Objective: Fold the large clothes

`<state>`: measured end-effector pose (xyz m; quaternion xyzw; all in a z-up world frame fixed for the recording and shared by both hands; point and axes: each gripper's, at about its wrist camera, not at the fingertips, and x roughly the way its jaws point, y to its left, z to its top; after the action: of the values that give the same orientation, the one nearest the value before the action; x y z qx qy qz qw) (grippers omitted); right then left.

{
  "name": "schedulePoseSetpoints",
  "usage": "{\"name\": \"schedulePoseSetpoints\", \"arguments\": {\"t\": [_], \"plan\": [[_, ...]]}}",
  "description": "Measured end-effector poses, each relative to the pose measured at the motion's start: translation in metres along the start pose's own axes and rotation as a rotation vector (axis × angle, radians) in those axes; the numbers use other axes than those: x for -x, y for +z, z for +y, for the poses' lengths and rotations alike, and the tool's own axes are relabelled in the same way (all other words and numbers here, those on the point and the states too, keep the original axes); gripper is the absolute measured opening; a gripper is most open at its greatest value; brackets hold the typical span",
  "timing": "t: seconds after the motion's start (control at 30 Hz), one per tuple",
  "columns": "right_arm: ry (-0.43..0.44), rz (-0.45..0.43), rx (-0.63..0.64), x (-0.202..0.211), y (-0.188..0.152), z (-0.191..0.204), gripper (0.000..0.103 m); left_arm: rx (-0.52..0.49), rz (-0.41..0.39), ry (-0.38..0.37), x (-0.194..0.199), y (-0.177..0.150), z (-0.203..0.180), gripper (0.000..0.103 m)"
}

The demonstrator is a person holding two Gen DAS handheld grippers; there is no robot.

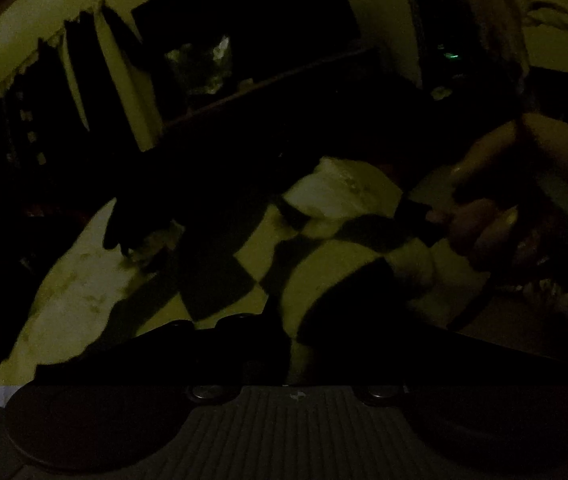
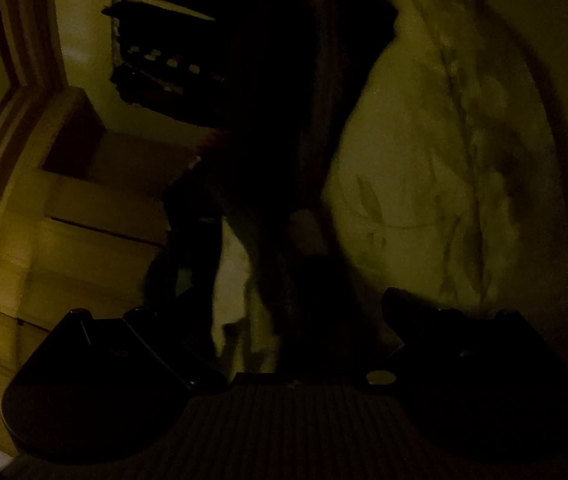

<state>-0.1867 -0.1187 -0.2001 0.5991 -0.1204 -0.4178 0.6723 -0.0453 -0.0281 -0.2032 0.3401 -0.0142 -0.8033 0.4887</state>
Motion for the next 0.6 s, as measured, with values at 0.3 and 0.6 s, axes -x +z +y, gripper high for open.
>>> {"name": "schedulePoseSetpoints", "arguments": {"t": [0.3, 0.6], "plan": [[-0.026, -0.04, 0.039, -0.025, -0.015, 0.008, 0.024, 0.263, 0.031, -0.088, -0.01, -0.003, 0.032, 0.062], [0.063, -0.027, 0.347, -0.039, -0.04, 0.104, 0.022, 0.607, -0.049, -0.104, 0.046, -0.033, 0.115, 0.057]]}}
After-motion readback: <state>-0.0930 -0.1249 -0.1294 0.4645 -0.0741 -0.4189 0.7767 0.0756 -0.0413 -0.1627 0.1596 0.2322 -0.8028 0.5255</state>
